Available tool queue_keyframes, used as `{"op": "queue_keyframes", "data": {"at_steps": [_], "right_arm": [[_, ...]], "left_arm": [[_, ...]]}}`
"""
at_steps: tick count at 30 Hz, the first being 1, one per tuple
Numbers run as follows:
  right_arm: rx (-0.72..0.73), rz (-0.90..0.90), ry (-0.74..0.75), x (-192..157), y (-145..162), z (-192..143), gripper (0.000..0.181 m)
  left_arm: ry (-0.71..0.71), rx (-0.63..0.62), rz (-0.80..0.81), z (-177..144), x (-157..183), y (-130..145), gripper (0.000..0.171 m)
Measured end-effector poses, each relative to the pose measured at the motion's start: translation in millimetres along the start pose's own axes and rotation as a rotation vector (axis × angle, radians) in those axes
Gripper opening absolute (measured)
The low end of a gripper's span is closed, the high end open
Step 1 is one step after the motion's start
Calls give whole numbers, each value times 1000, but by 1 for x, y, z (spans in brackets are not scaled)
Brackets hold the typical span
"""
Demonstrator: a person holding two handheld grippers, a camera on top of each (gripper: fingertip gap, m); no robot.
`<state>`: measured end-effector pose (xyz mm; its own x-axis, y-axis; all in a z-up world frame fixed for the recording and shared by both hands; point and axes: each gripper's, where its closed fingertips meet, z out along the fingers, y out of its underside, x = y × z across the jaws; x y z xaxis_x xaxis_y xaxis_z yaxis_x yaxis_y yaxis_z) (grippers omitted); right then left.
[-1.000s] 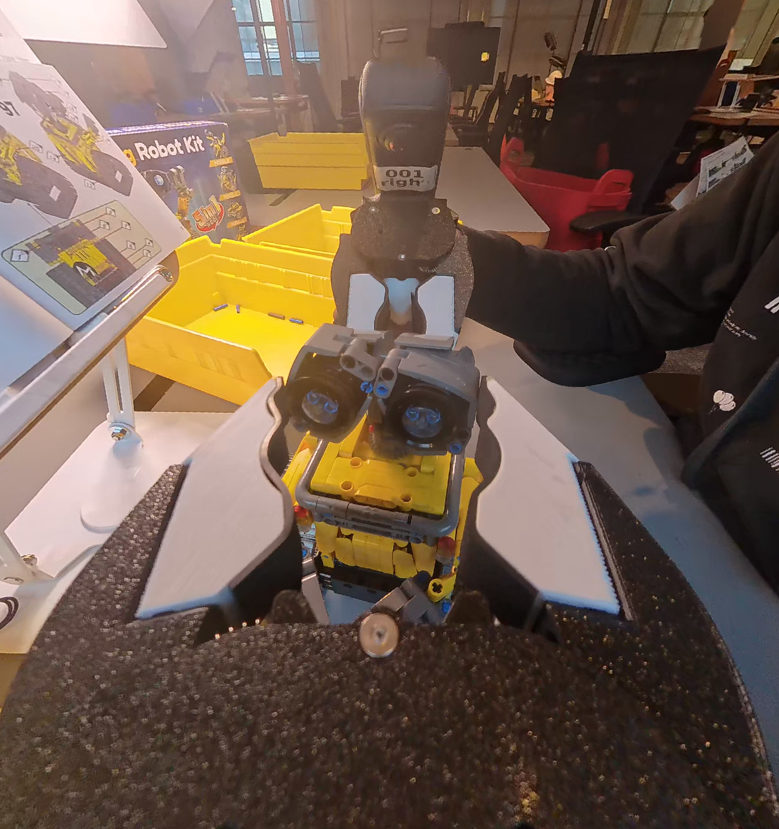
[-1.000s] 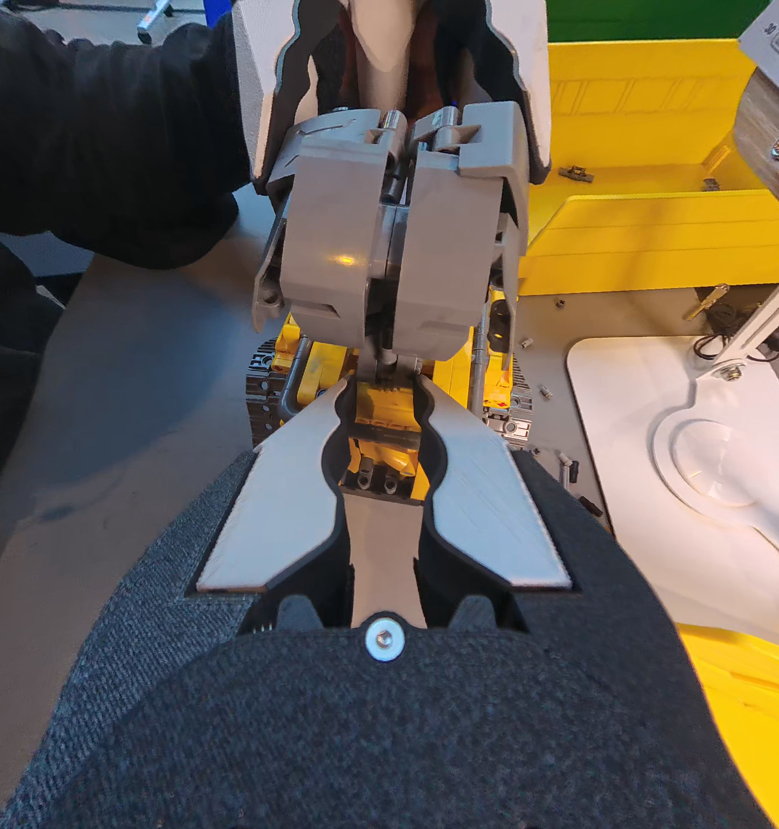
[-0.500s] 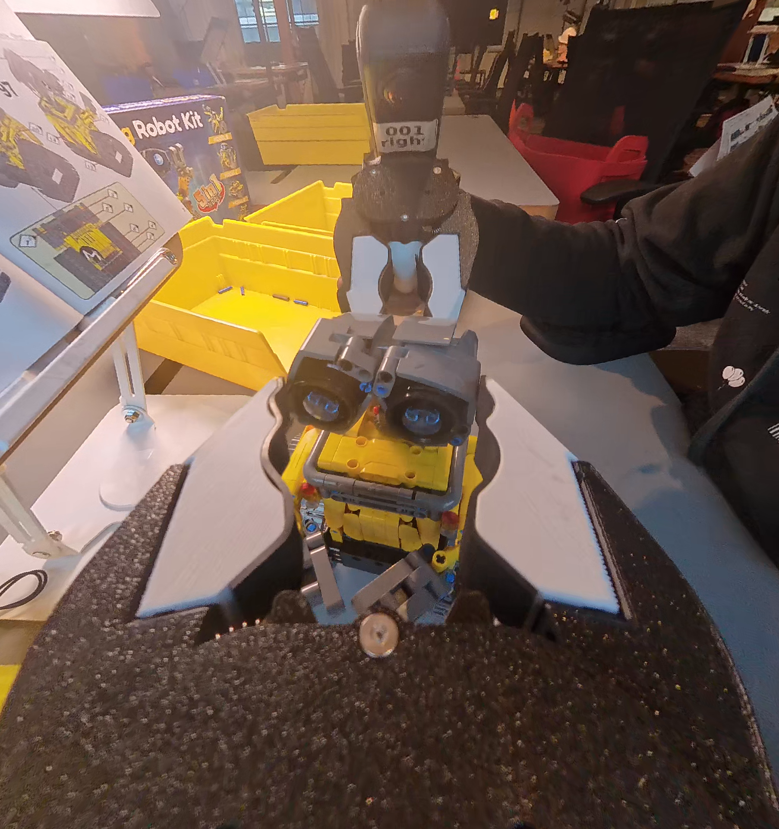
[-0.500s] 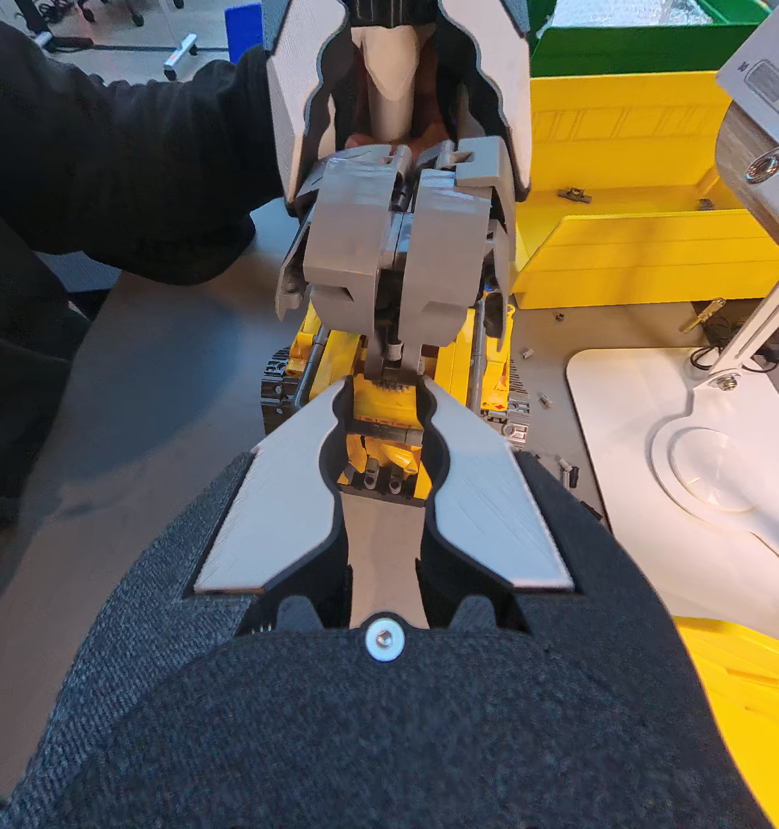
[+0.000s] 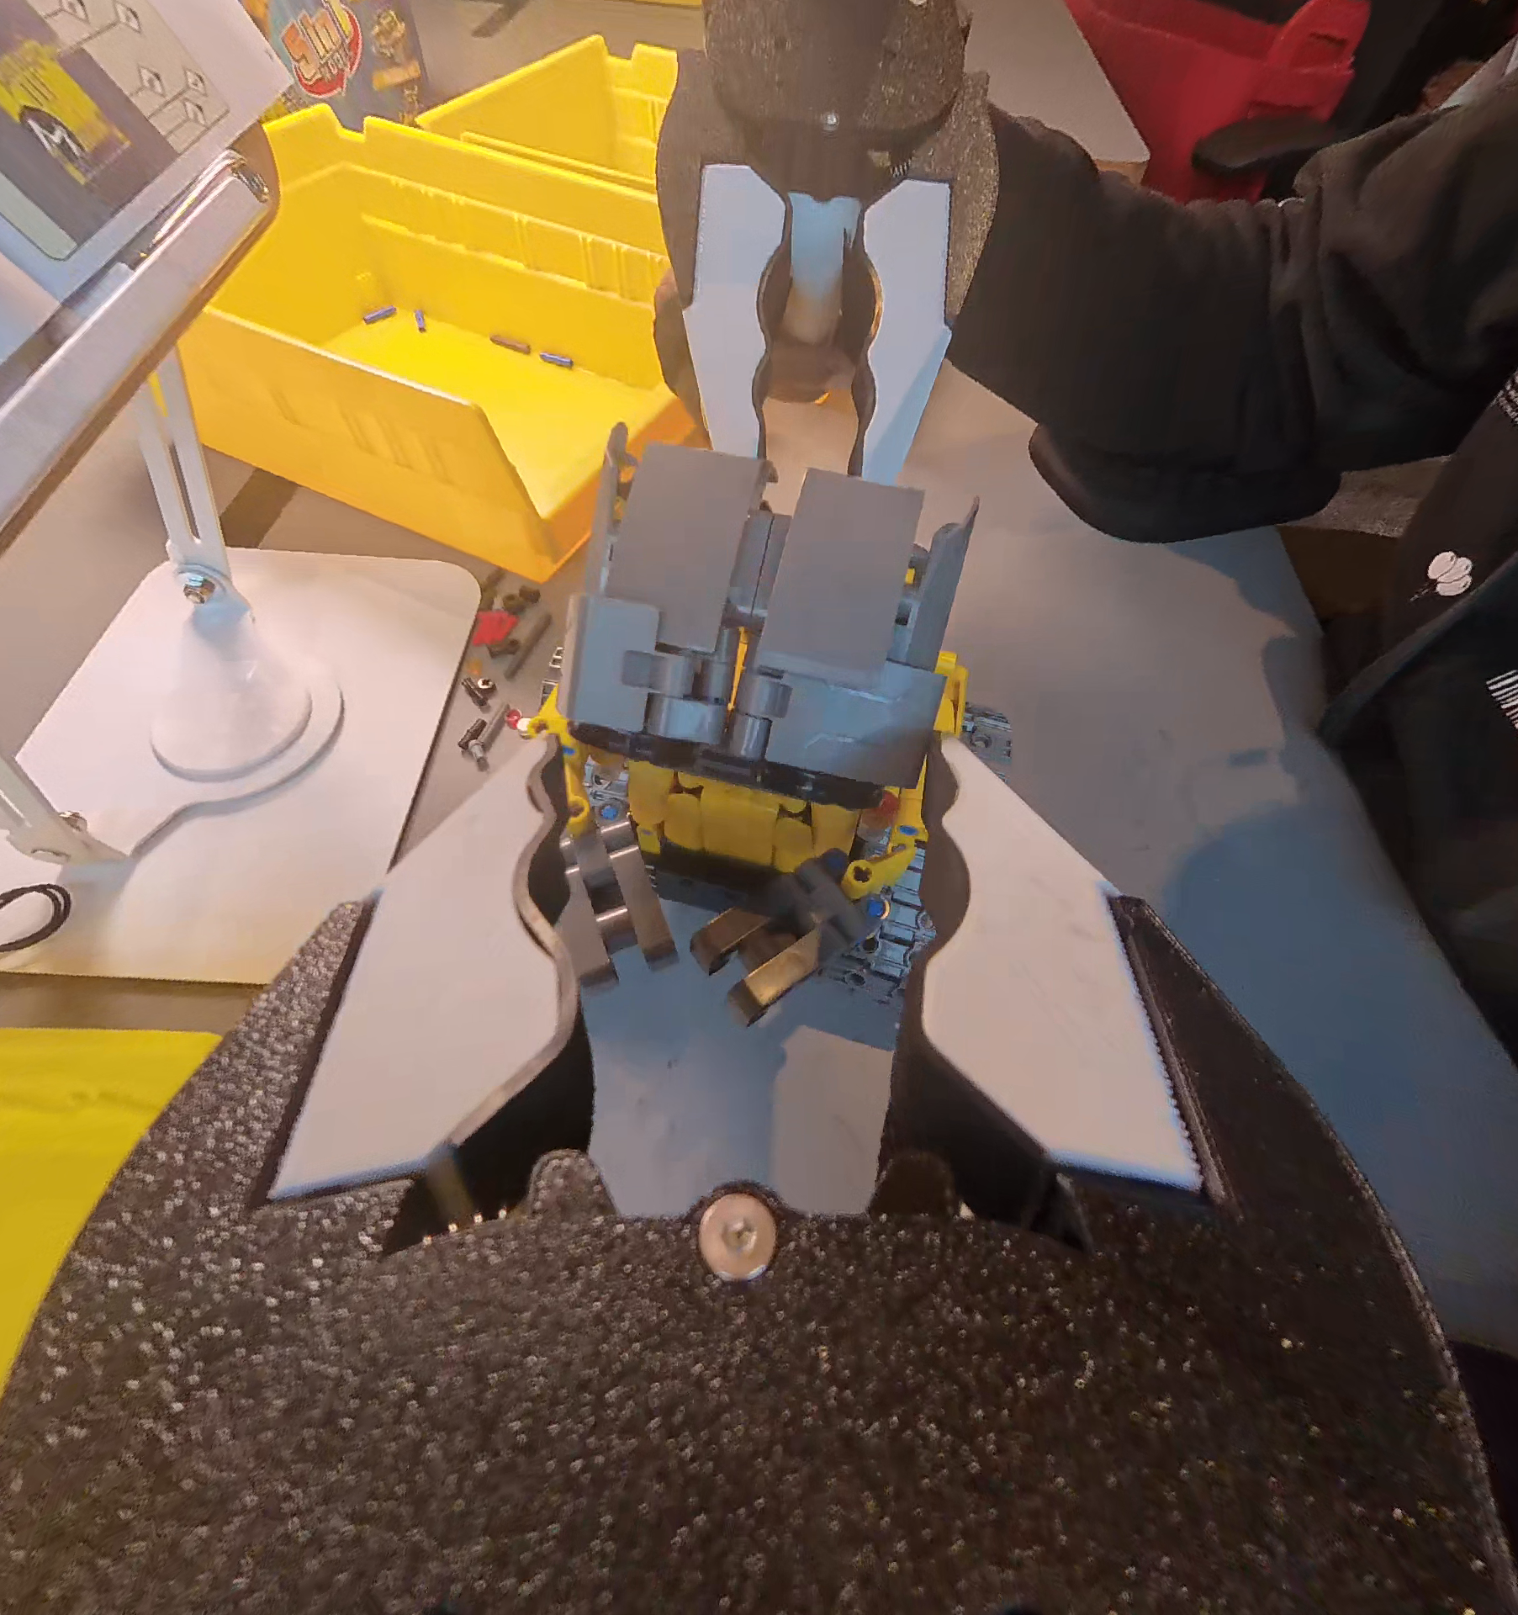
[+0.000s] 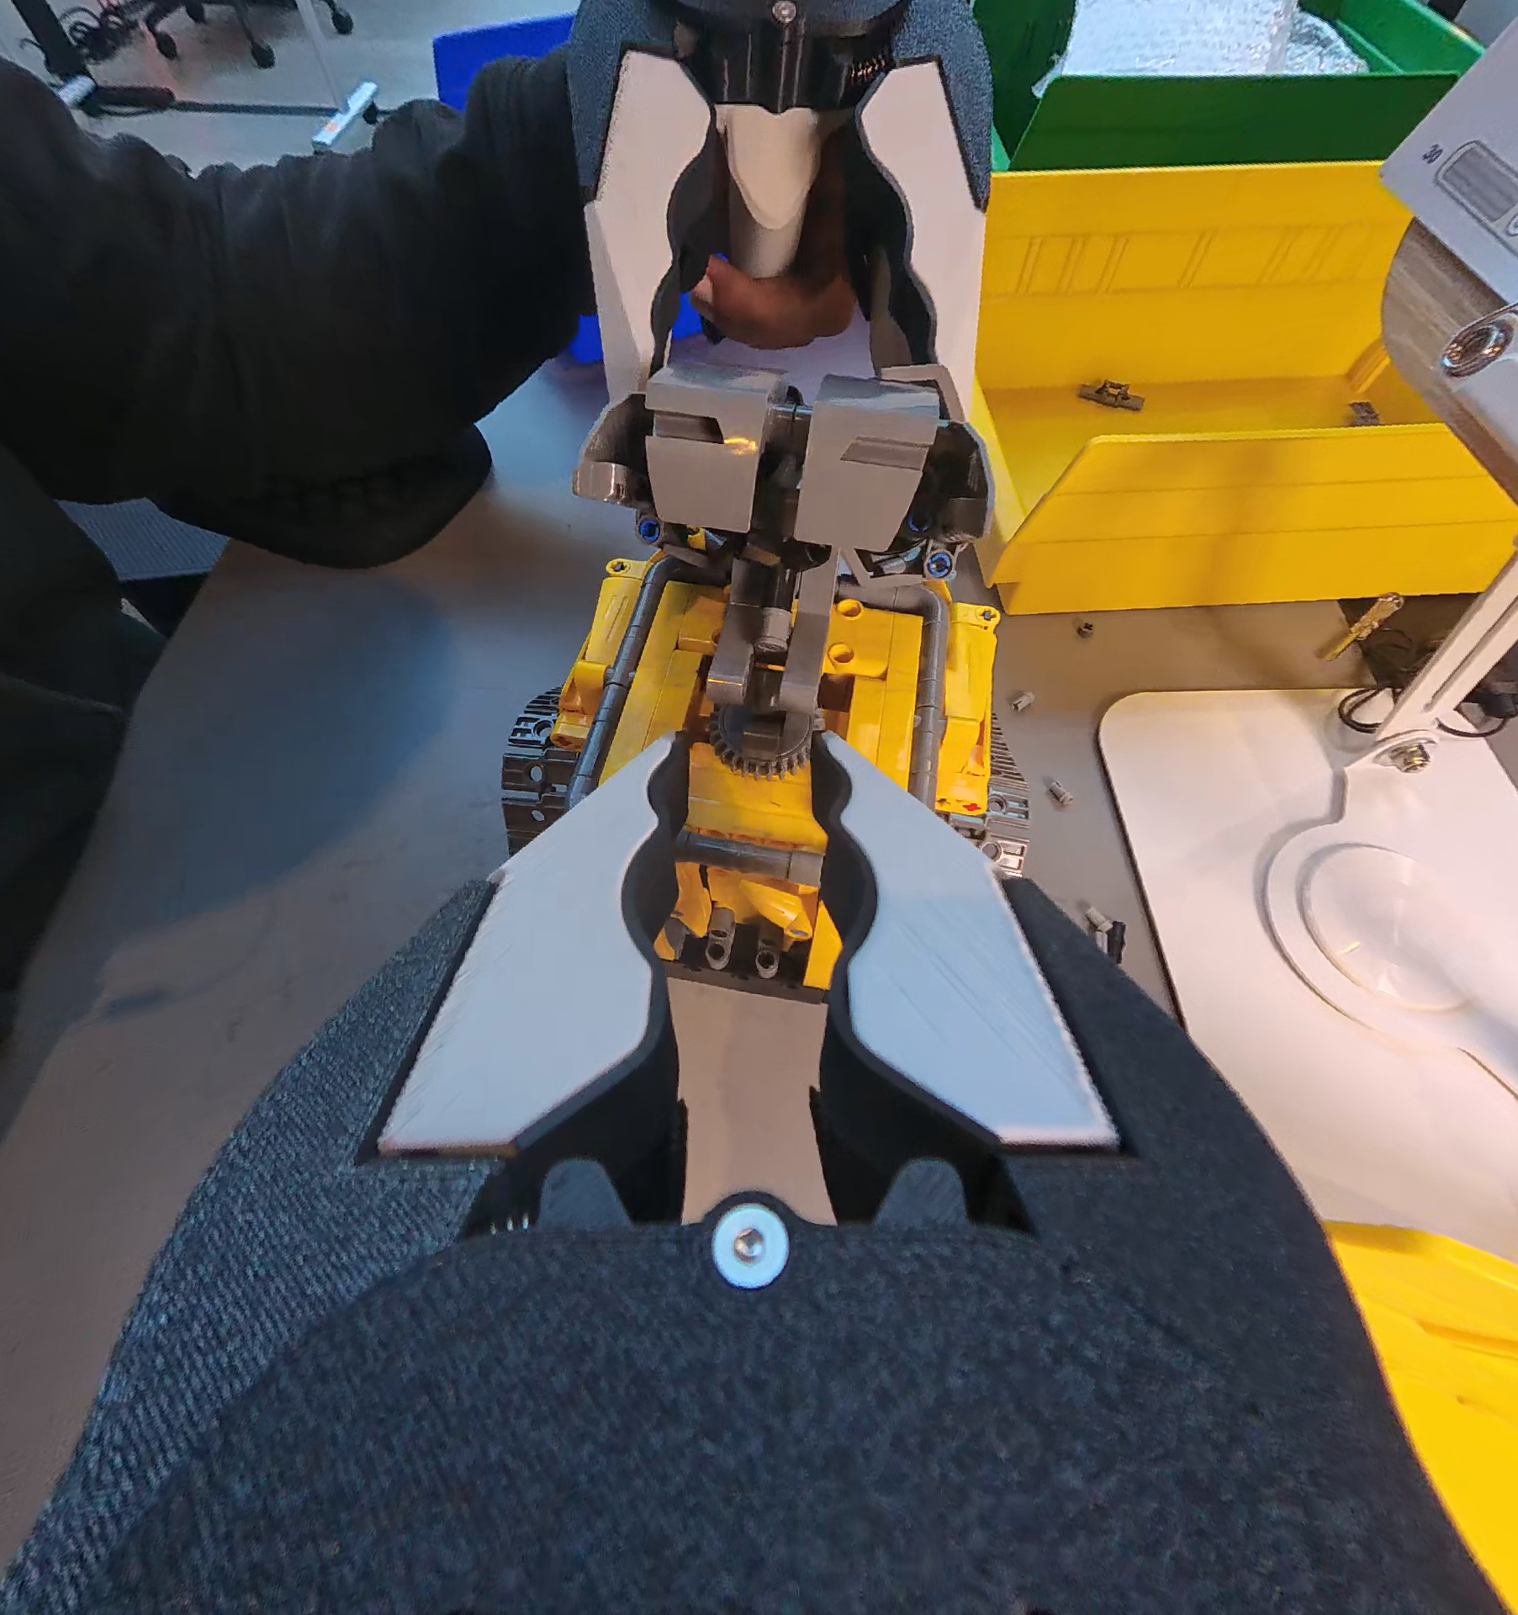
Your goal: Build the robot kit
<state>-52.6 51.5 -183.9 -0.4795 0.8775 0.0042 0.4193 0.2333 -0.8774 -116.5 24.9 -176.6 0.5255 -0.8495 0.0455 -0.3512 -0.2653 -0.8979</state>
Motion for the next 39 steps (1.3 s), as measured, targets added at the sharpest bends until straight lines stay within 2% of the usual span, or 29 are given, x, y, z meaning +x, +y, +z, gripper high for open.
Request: {"op": "queue_keyframes", "data": {"at_steps": [8,12,20,27,32,36,38,39], "right_arm": [[3,3,0,0,0,3,28],[-11,-6,6,-1,1,5,28],[-24,-23,32,0,0,2,26],[3,-36,110,7,-8,-23,30],[0,-58,101,-3,-10,-11,31],[94,-92,181,6,-35,-17,31],[184,-90,240,15,-54,-28,30],[231,-85,279,21,-63,-34,31]], "left_arm": [[-37,25,43,2,-2,-8,94],[-36,17,67,7,0,-9,84],[-62,61,78,3,-6,-14,81],[-80,101,116,4,-4,-26,80],[-86,123,130,5,-3,-31,80],[-111,147,142,2,-5,-37,76],[-135,229,137,-9,-7,-50,61],[-138,280,124,-16,-8,-57,60]]}}
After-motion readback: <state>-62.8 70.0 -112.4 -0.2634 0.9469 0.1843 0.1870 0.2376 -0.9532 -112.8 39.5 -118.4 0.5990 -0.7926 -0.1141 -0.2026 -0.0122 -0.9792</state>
